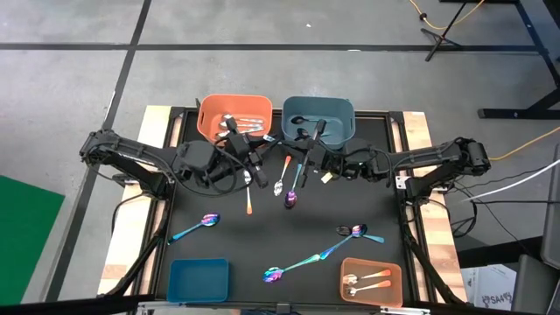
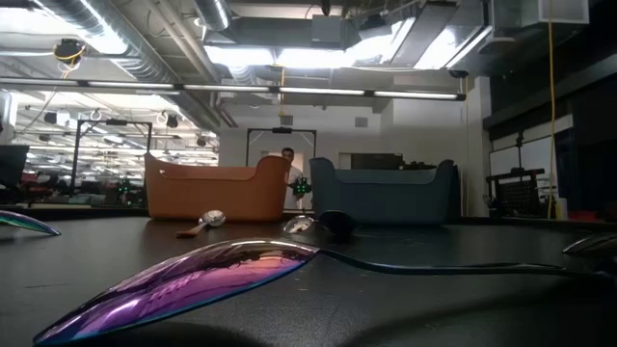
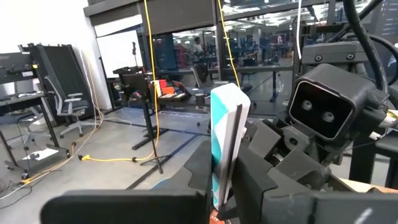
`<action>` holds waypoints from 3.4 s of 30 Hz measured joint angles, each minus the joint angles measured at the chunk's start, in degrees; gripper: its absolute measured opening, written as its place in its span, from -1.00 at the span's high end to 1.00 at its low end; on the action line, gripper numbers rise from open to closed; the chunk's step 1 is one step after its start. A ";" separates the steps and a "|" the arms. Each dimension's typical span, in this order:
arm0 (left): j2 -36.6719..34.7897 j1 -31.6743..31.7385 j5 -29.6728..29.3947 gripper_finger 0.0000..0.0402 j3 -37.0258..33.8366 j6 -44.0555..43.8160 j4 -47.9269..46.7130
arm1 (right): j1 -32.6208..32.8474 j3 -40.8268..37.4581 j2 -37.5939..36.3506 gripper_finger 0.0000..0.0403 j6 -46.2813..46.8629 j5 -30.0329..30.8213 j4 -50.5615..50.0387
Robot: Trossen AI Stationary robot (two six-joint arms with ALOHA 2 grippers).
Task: Sort silverware by color (type)
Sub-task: Put the white patterned spoon into the top orange bin
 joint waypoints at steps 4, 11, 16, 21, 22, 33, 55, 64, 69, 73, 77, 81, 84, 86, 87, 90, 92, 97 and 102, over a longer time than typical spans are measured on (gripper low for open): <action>0.00 0.00 0.02 0.84 0.00 0.02 -0.06 | 0.00 0.02 0.00 1.00 0.37 -0.05 -0.10; 0.02 0.06 -0.32 0.84 -0.02 0.24 -1.43 | 0.00 0.09 -0.02 0.76 0.66 -0.10 -3.10; 0.02 0.09 -0.94 0.84 -0.02 0.26 -2.22 | 0.07 0.09 -0.02 0.47 0.89 -0.23 -5.31; -0.02 0.11 -0.96 0.84 -0.02 -0.25 -5.16 | 0.15 0.09 -0.20 0.33 0.85 1.56 -9.28; -0.02 0.11 -0.97 0.84 -0.02 -0.38 -5.88 | 0.16 0.07 -0.39 0.32 0.87 2.32 -10.69; -0.07 2.82 -0.02 0.84 -2.13 -3.44 -11.52 | 0.11 0.07 -6.62 0.30 1.53 10.51 -34.24; -0.07 21.21 2.47 0.84 -5.01 9.87 -13.32 | 0.04 -0.02 -7.63 0.30 15.43 -4.80 -61.11; 0.49 28.56 2.44 0.84 -5.01 11.74 -27.31 | 0.04 -0.02 -7.63 0.30 15.43 -4.84 -60.96; 3.24 32.63 3.04 0.84 -5.03 11.58 -35.69 | 0.04 -0.02 -7.63 0.30 15.43 -4.86 -60.96; 7.41 35.56 3.10 0.84 -5.03 11.60 -37.02 | 0.04 -0.02 -7.63 0.30 15.43 -4.86 -60.96; 11.87 38.02 4.40 0.84 -5.03 11.59 -37.02 | 0.04 -0.02 -7.63 0.30 15.43 -4.88 -60.96; 16.14 40.13 7.70 0.84 -5.03 11.61 -37.03 | 0.04 -0.02 -7.63 0.30 15.43 -4.88 -60.96; 18.92 41.46 9.36 0.84 -5.03 11.62 -37.03 | 0.04 -0.02 -7.63 0.30 15.43 -4.88 -60.96; 20.50 42.24 10.27 0.84 -5.03 11.62 -37.03 | 0.04 -0.02 -7.63 0.30 15.43 -4.88 -60.98; 21.21 42.63 10.67 0.84 -5.03 11.62 -37.03 | 0.04 -0.02 -7.63 0.30 15.43 -4.88 -60.98; 22.92 43.52 11.21 0.84 -5.03 11.61 -37.03 | 0.04 -0.02 -7.63 0.30 15.43 -4.88 -60.98; 23.75 44.02 12.17 0.84 -5.03 11.61 -37.11 | 0.04 -0.02 -7.63 0.30 15.43 -4.88 -60.98; 25.22 44.76 13.23 0.84 -5.03 11.62 -37.59 | 0.04 0.00 -7.63 0.30 15.43 -4.86 -61.00; 25.96 45.36 13.46 0.79 -5.03 11.63 -38.16 | 0.04 0.00 -7.63 0.30 15.43 -4.97 -61.02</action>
